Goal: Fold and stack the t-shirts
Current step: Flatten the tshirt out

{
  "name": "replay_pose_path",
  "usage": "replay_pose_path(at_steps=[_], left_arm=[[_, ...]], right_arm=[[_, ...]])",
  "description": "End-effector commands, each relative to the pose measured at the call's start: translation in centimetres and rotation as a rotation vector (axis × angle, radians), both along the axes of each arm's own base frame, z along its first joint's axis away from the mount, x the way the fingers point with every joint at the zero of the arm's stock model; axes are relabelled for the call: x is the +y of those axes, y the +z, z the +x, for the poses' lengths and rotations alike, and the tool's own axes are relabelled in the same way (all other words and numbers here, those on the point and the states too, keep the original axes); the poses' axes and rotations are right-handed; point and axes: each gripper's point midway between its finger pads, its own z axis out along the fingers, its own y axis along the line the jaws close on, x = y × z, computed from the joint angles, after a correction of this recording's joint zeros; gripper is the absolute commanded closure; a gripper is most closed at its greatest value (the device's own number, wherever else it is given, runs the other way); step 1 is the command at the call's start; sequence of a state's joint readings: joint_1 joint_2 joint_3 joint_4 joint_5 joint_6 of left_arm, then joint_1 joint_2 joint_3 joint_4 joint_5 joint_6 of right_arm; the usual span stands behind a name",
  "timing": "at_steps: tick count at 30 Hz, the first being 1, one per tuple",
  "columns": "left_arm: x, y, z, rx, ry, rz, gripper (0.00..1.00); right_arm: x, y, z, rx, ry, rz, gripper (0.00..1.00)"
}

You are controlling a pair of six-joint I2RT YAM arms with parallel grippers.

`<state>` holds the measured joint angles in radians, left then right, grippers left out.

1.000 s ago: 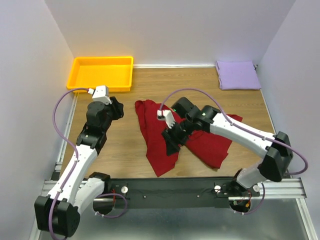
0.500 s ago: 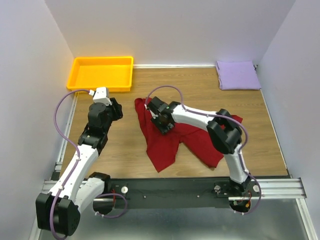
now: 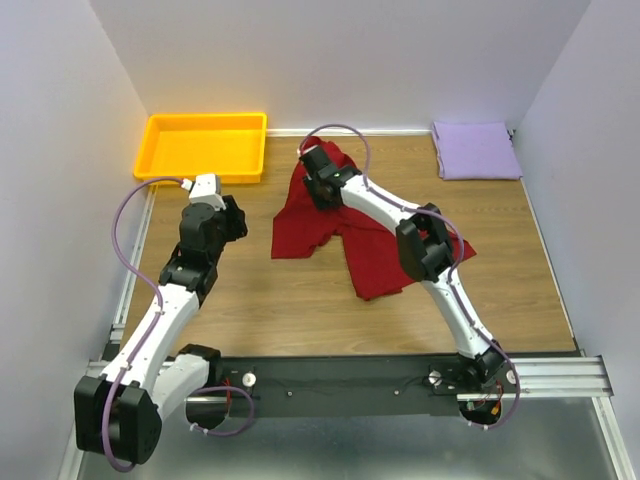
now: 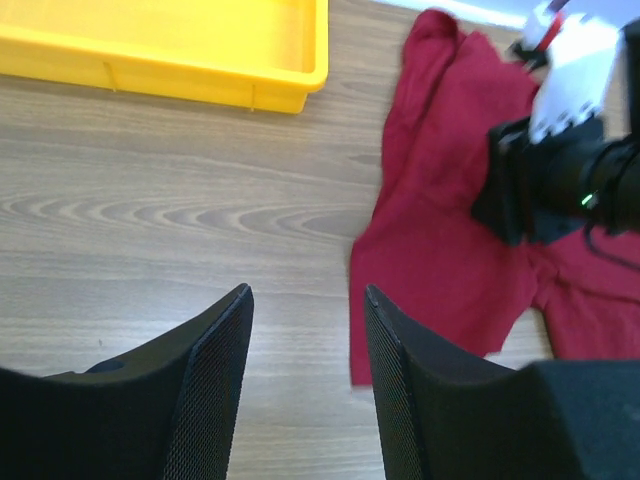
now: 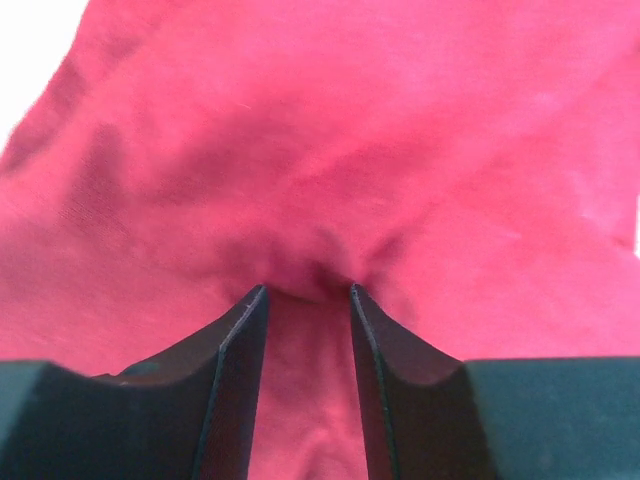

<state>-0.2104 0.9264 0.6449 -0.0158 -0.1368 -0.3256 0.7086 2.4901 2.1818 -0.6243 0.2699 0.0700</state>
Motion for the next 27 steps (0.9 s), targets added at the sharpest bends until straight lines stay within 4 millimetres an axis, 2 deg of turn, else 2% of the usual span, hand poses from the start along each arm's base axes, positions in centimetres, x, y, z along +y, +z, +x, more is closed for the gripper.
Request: replay_pose_path(at_steps=[1,2,3,4,5,6,7,8,9,10,11,12,13,14,15,16,17,20,21,22,24,25,26,27], left_arm=[[-0.7,-0.9,0.4,0.039,-0.038,-0.009,0.43],[-1.3,-2.0,0.2,0.082,-0.066,-0.013,0.42],[-1.6,-2.4,0.2,0.106,-0.078,-0.016,0.41],[-1.9,-3.1,0.1,0.137,-0.085,-0.024,0.4],[-2.4,-4.5,-0.2,0.198,-0.108,-0.025,0.4],[-2.7,-4.6,0.0,0.214,-0.119,-0.026,0.4],[-3.2,-5.0,-0.1,0.238,-0.132,-0.026,0.4],[-3.5,-6.7,-0.4,0.307,-0.139,-0.015,0.39],[-3.9,-6.7,-0.2,0.326,-0.145,-0.011,0.39],[-4.3,-7.2,-0.2,0.353,-0.157,-0.001,0.38],[-5.0,-8.7,-0.4,0.41,-0.172,0.019,0.37],[-5.4,-8.9,-0.5,0.443,-0.178,0.033,0.37],[-6.0,-9.5,-0.7,0.472,-0.193,0.045,0.36],[-6.3,-10.5,-0.7,0.518,-0.193,0.064,0.36],[-6.5,-11.1,-0.8,0.538,-0.197,0.074,0.36],[-6.7,-11.3,-0.8,0.551,-0.196,0.079,0.36],[-6.9,-11.8,-0.6,0.568,-0.187,0.083,0.36],[-7.0,-12.3,-0.3,0.584,-0.165,0.086,0.37],[-7.0,-12.7,-0.3,0.602,-0.157,0.091,0.38],[-7.0,-12.9,-0.2,0.614,-0.147,0.084,0.39],[-7.0,-13.5,0.0,0.633,-0.136,0.085,0.4],[-7.1,-13.7,0.1,0.639,-0.128,0.085,0.42],[-6.9,-14.4,0.2,0.66,-0.114,0.098,0.43],[-6.9,-14.3,0.6,0.658,-0.104,0.101,0.47]], right_arm=[[-1.6,5.1,2.5,-0.098,-0.069,0.033,0.52],[-1.8,6.7,2.3,-0.114,-0.072,0.051,0.47],[-2.3,7.0,1.7,-0.104,-0.078,0.052,0.46],[-2.9,10.6,1.2,-0.143,-0.083,0.087,0.43],[-3.4,11.5,0.6,-0.147,-0.09,0.093,0.37],[-4.0,12.3,0.0,-0.152,-0.104,0.1,0.33],[-5.5,11.1,-1.5,-0.121,-0.119,0.067,0.3],[-6.3,14.1,-2.3,-0.163,-0.132,0.102,0.26],[-7.5,14.4,-3.2,-0.163,-0.156,0.107,0.25],[-9.4,12.7,-4.5,-0.134,-0.185,0.065,0.22],[-10.8,14.9,-5.6,-0.169,-0.209,0.091,0.2],[-11.9,15.0,-6.4,-0.169,-0.241,0.096,0.19],[-14.1,13.0,-7.7,-0.142,-0.282,0.046,0.16],[-15.6,15.1,-8.6,-0.179,-0.325,0.087,0.13],[-16.3,15.1,-9.4,-0.184,-0.34,0.085,0.12],[-18.2,13.6,-10.8,-0.165,-0.371,0.049,0.09],[-19.1,15.1,-11.7,-0.195,-0.394,0.083,0.09],[-20.8,14.8,-14.0,-0.197,-0.412,0.102,0.09],[-21.6,13.6,-15.4,-0.176,-0.416,0.093,0.09],[-21.7,14.4,-16.2,-0.19,-0.422,0.138,0.09],[-22.2,14.1,-17.3,-0.186,-0.428,0.171,0.09],[-22.3,12.8,-18.3,-0.156,-0.428,0.182,0.09],[-22.4,13.5,-18.7,-0.177,-0.429,0.221,0.09],[-22.6,12.5,-19.4,-0.159,-0.433,0.225,0.1]])
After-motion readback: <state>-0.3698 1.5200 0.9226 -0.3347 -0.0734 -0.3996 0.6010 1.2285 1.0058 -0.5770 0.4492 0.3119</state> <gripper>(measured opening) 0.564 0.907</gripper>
